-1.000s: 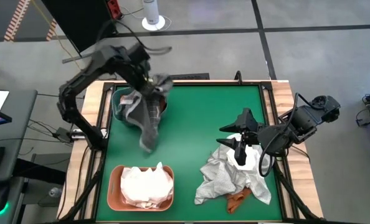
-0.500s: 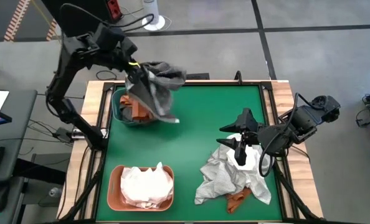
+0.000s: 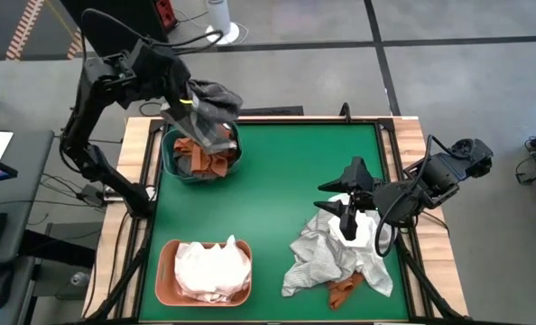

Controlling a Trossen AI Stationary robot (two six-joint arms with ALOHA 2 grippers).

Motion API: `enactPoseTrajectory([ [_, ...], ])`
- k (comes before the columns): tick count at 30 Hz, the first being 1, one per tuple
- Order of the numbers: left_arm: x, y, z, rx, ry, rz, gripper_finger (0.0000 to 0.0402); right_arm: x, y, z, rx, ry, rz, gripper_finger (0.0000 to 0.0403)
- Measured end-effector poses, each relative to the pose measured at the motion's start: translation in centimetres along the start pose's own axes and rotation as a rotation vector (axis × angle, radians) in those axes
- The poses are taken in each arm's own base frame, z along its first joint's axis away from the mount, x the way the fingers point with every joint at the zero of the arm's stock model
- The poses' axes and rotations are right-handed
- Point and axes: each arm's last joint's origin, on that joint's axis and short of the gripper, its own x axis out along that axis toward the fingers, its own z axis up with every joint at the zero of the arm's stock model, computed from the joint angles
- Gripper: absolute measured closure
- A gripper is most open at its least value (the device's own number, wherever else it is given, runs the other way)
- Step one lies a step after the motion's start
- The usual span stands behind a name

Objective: Sort microfiber towel by color & place in baskets
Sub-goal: Put the black and white microfiber towel into the green bin

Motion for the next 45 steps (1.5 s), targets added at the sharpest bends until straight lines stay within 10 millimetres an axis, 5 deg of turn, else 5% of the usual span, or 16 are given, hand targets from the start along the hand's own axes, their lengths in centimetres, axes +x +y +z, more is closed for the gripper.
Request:
enactPoseTrajectory([
  [8,0.8,-1.5,0.7,0.256,0.027,-0.001,0.0401,0.0,0.0,0.0,0.000,0.000,0.000,0.0180],
  [21,6.7,-7.4,-0.2,0.621,0.324,0.079,0.0401,0.0,0.0,0.0,0.006,-0.001,0.001,0.0180],
  [30,10.8,-11.6,-2.8,0.748,0.483,0.007,0.0401,0.0,0.0,0.0,0.005,-0.002,0.001,0.0180],
  [35,13.1,-14.8,-4.3,0.703,0.485,-0.065,0.0401,0.0,0.0,0.0,0.005,-0.001,0.001,0.0180],
  [45,17.5,-18.4,-6.2,0.328,0.398,-0.184,0.0401,-0.2,0.2,-0.1,0.018,0.000,0.013,0.0180],
])
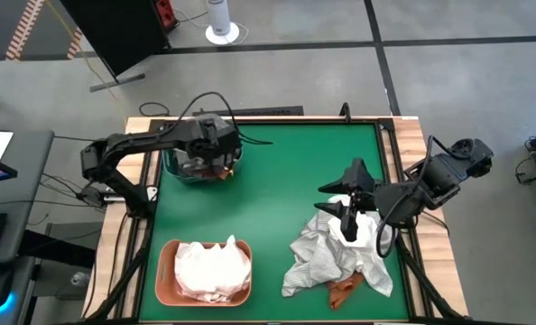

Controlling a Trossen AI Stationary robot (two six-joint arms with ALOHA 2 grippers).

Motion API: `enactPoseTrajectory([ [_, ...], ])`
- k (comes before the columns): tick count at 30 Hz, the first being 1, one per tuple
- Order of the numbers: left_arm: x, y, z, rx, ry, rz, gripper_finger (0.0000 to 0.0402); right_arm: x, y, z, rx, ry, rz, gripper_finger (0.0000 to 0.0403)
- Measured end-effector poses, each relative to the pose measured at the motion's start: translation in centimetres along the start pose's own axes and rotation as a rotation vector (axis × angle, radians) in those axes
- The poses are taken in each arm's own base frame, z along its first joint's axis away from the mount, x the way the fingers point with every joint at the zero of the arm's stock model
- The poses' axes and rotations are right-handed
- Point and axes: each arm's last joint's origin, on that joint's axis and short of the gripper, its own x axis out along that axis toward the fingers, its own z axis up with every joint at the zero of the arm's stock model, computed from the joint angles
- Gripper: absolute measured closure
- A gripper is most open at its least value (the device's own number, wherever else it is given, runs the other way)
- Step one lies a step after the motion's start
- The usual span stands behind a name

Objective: Sort microfiber towel by color & place in baskets
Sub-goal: Put the black and white microfiber towel into the green bin

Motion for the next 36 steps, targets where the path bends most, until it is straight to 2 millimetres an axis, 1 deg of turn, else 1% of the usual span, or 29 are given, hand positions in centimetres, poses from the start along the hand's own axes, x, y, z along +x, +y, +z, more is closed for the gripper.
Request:
enactPoseTrajectory([
  [5,2.4,-0.3,-0.6,-0.288,0.008,-0.103,0.0401,-0.2,0.3,-0.2,0.008,0.005,0.014,0.0180],
  [9,4.5,-0.3,-1.1,-0.500,0.006,-0.239,0.0401,-0.3,0.3,-0.2,0.006,0.006,0.016,0.0180],
  [14,6.2,-0.4,-1.4,-0.663,-0.012,-0.405,0.0401,-0.3,0.3,-0.2,0.003,0.006,0.016,0.0180],
  [17,6.6,-0.4,-1.7,-0.734,0.012,-0.427,0.0401,-0.3,0.3,-0.3,0.002,0.006,0.016,0.0180],
  [21,6.5,-0.1,-1.8,-0.807,0.047,-0.452,0.0393,-0.3,0.3,-0.3,-0.004,0.008,0.014,0.0180],
  [25,5.6,0.4,-1.5,-0.851,0.064,-0.475,0.0364,-0.3,0.3,-0.3,-0.023,0.007,0.013,0.0180],
  [29,4.5,1.3,-0.8,-0.916,0.034,-0.490,0.0323,-0.3,0.3,-0.3,-0.031,0.007,0.013,0.0180],
  [36,1.8,3.3,0.2,-0.897,-0.036,-0.491,0.0233,-0.3,0.3,-0.3,-0.041,0.006,0.012,0.0180],
])
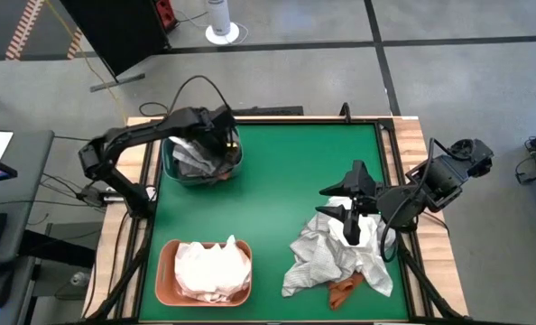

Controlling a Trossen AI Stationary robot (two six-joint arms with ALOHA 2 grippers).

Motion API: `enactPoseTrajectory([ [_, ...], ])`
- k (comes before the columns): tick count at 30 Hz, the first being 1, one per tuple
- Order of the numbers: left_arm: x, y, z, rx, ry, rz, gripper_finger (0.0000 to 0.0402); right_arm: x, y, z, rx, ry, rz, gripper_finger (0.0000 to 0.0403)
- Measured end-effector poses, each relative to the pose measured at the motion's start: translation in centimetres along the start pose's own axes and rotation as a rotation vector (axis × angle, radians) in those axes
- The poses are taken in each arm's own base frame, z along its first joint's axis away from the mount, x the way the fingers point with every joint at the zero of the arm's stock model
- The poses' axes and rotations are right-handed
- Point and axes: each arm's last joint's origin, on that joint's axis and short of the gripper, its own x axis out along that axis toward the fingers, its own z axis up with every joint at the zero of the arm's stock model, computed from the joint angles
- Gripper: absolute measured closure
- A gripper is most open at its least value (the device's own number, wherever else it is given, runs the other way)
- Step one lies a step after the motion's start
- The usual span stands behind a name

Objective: Sort microfiber towel by color & place in baskets
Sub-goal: Put the black and white microfiber towel into the green bin

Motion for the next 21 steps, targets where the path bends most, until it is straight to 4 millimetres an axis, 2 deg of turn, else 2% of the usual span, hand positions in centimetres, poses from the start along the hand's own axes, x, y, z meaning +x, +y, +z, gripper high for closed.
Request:
enactPoseTrajectory([
  [6,-3.9,-0.7,1.0,0.050,0.004,-0.041,0.0170,0.0,0.0,0.0,-0.001,-0.001,-0.001,0.0180],
  [9,-6.5,-0.8,1.5,0.069,-0.044,-0.025,0.0158,0.0,0.0,0.0,-0.007,-0.001,-0.002,0.0180],
  [13,-9.3,-0.4,2.0,0.046,-0.179,0.145,0.0161,0.0,0.0,0.0,-0.012,-0.002,-0.002,0.0180],
  [17,-9.2,0.0,1.9,0.021,-0.231,0.258,0.0167,0.0,0.0,0.0,-0.013,-0.002,-0.002,0.0180],
  [21,-6.3,0.1,1.2,0.115,-0.198,0.330,0.0171,0.0,0.0,0.0,-0.010,-0.002,-0.002,0.0180],
])
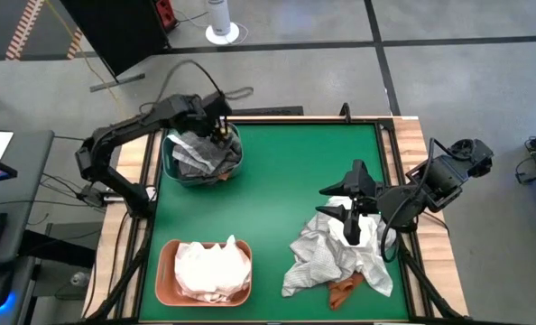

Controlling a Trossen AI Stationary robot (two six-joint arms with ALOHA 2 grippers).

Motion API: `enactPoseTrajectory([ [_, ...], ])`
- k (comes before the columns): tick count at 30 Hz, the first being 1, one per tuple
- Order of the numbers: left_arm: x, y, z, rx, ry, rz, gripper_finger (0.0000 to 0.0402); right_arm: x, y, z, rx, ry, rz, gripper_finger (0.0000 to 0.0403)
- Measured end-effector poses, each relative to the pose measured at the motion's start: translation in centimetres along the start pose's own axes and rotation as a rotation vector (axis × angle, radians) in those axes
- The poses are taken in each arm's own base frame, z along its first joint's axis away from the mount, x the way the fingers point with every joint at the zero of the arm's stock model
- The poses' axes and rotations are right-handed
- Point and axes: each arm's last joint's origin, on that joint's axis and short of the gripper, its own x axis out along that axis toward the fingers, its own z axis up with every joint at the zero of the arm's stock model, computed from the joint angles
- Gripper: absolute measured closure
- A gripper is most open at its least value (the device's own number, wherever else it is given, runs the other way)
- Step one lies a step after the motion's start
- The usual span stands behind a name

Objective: Sort microfiber towel by color & place in baskets
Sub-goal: Put the black and white microfiber towel into the green bin

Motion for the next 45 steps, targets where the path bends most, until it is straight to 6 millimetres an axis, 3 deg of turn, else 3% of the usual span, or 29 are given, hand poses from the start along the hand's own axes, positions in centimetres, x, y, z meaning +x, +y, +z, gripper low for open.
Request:
enactPoseTrajectory([
  [3,2.8,-0.4,-1.8,0.025,0.007,0.005,0.0178,0.0,0.0,0.0,0.005,0.000,0.000,0.0180],
  [12,10.0,-0.6,-8.6,-0.154,-0.095,-0.092,0.0201,0.0,-0.1,0.0,0.057,0.002,-0.005,0.0180],
  [18,12.8,-1.0,-11.1,-0.266,-0.112,-0.189,0.0207,0.2,-0.3,0.1,0.074,-0.002,-0.017,0.0180],
  [23,10.8,-0.6,-10.5,-0.247,-0.137,-0.248,0.0207,0.2,-0.3,0.2,0.083,-0.006,-0.015,0.0180],
  [28,5.7,0.7,-8.1,-0.216,-0.302,-0.289,0.0208,0.2,-0.2,0.1,0.082,-0.005,-0.013,0.0180],
  [35,-0.4,3.3,-7.3,-0.234,-0.451,-0.244,0.0208,0.2,-0.2,0.1,0.064,-0.004,-0.014,0.0180],
  [40,-0.7,3.7,-8.6,-0.243,-0.394,-0.176,0.0208,0.2,-0.2,0.1,0.051,-0.004,-0.014,0.0180],
  [45,2.0,3.1,-9.4,-0.300,-0.347,-0.017,0.0208,0.3,-0.4,0.2,0.038,-0.006,-0.021,0.0180],
])
